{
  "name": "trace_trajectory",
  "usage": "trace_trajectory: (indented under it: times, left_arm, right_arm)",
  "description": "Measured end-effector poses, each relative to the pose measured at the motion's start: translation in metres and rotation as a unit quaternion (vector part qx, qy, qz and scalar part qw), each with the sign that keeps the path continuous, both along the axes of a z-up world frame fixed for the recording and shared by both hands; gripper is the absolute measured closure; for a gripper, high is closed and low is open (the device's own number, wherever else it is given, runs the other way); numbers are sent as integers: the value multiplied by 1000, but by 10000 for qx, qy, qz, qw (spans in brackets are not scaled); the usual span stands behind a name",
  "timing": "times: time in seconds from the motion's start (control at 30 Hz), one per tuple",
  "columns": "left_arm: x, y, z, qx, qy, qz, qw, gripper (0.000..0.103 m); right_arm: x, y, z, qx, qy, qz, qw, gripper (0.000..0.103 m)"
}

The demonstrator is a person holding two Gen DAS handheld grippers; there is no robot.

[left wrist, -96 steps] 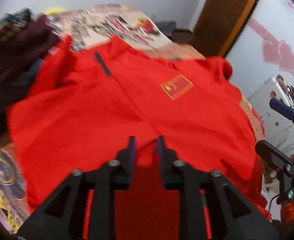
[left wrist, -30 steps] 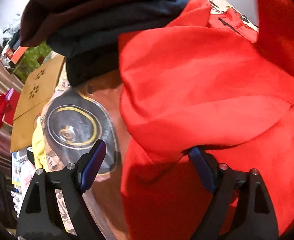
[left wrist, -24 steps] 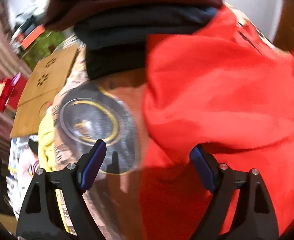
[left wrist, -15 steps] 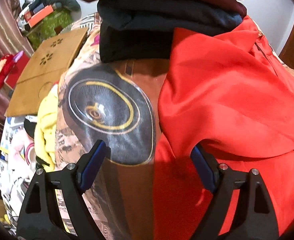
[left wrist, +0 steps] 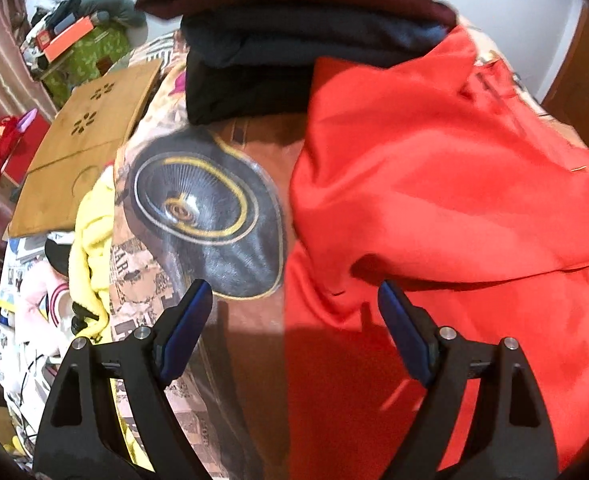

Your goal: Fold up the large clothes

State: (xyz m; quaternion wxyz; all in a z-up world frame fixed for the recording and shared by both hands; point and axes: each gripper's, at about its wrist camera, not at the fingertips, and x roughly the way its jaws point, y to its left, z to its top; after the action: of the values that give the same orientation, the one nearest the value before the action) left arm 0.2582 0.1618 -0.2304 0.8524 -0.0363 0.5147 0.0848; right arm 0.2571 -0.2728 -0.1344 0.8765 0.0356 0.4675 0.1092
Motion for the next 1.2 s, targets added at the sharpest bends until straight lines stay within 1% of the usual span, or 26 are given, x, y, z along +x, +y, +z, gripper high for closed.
trace_trajectory:
  times: [0.07,0.17,0.23,0.27,0.3,0.33,0.4,0.5,0.6,0.7,0.77,0.83,0.9,1.0,1.07,1.1,1.17,1.2]
  left_arm:
    - [-1,-5,12,-40,-129,-73,9999,18]
    - [1,-15,33,-74,-367,-192,9991,18]
    - [6,-26,50,-73,-590,-333,9977,18]
    - [9,-28,55,-87,-650,-385,9971,18]
    - [12,-34,61,-107,-735,-464,9962,18]
    - [16,-39,67,-122,-806,-531,9953,18]
    - [25,-49,75,-187,-899,-625,9938,18]
    - [39,-63,79,-402,-974,-735,9917,18]
    - [55,-74,74,-558,-888,-737,9918,18]
    - [68,-85,61,-773,-718,-780,9914,18]
    - [75,-92,48,-914,-537,-795,9912,18]
    - [81,-98,34,-1022,-344,-821,9908,18]
    - [85,-104,19,-1105,-139,-831,9903,18]
    - [89,-109,2,-1130,80,-829,9901,18]
    - [90,-113,-8,-1131,234,-846,9897,18]
    - [90,-115,-13,-1087,285,-852,9900,18]
    - [88,-119,-16,-927,300,-878,9914,18]
    - [87,-124,-17,-799,289,-909,9922,17]
  right_arm:
    - [-2,-3,1,-19,67,5,10000,91]
    - [-2,-11,5,21,102,-47,9999,83]
    - [-2,-19,9,81,54,-173,9998,70]
    - [-2,-25,12,129,-6,-278,9995,67]
    - [-1,-28,14,166,-41,-335,9993,61]
    - [0,-37,17,267,-74,-430,9987,58]
    - [3,-47,18,422,-67,-541,9976,58]
    - [9,-68,14,620,4,-853,9944,58]
    - [17,-88,1,871,180,-1191,9889,58]
    - [28,-108,-24,1170,484,-1613,9788,58]
    - [34,-118,-39,1401,702,-1825,9706,58]
    - [42,-129,-59,1734,974,-2057,9582,58]
    - [46,-136,-69,1932,1099,-2190,9501,58]
    - [54,-144,-80,2238,1075,-2436,9376,58]
    - [58,-146,-80,2242,985,-2515,9364,58]
    - [63,-146,-81,2168,916,-2553,9378,58]
    - [72,-147,-86,2057,890,-2645,9380,58]
    - [76,-149,-88,2033,898,-2682,9374,61]
